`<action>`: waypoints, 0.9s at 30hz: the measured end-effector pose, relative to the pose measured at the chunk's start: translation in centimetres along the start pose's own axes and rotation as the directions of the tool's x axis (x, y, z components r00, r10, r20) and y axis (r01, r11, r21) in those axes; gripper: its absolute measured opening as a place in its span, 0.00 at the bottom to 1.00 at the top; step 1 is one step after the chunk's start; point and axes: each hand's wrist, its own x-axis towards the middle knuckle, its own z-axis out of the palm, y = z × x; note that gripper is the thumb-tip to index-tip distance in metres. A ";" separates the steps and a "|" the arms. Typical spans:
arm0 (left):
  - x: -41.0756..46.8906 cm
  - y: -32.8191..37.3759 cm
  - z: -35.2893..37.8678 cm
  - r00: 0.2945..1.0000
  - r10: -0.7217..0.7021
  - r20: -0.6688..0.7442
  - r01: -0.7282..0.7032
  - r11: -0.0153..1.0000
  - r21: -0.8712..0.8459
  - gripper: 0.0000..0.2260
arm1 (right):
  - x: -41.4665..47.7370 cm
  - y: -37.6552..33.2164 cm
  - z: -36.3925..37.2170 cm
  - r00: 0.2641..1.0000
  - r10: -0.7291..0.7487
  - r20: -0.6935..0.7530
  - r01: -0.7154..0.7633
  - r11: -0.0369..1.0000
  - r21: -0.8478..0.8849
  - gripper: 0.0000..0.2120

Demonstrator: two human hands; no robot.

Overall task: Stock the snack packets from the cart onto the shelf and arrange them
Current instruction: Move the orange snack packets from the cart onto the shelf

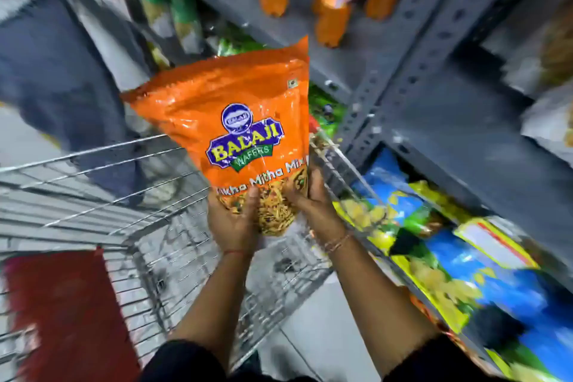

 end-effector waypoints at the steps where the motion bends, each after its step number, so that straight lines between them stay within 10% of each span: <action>1: -0.9 1.3 1.1 0.999 0.044 0.004 -0.044 0.999 -0.003 0.18 | -1.3 -1.2 -0.7 0.997 -0.059 -0.050 0.061 0.998 0.034 0.28; 4: -5.3 5.6 5.3 0.982 0.153 0.110 -0.149 0.988 -0.040 0.20 | -6.3 -5.1 -4.0 0.903 -0.239 -0.357 0.237 0.970 -0.051 0.17; 11: -20.2 11.3 14.7 0.832 0.360 0.421 -0.310 0.933 -0.184 0.36 | -19.0 -10.9 -15.1 0.368 -0.423 -0.828 0.597 0.790 -0.139 0.12; 16: -32.6 11.8 20.8 0.634 0.374 0.676 -0.275 0.927 -0.255 0.29 | -29.6 -11.5 -24.8 0.053 -0.336 -0.940 0.627 0.744 -0.231 0.17; 19: -39.2 11.9 24.8 0.390 0.336 0.857 -0.262 0.933 -0.247 0.33 | -35.4 -11.6 -30.7 -0.165 -0.262 -0.951 0.587 0.749 -0.308 0.18; 24: -46.0 12.2 30.6 0.059 0.213 0.975 -0.244 0.950 -0.193 0.47 | -40.1 -11.7 -38.3 -0.254 -0.149 -0.956 0.624 0.730 -0.280 0.16; 27: -47.9 12.1 33.9 -0.013 0.209 0.978 -0.307 0.930 -0.203 0.42 | -40.7 -11.9 -41.9 -0.265 -0.136 -0.954 0.645 0.711 -0.281 0.15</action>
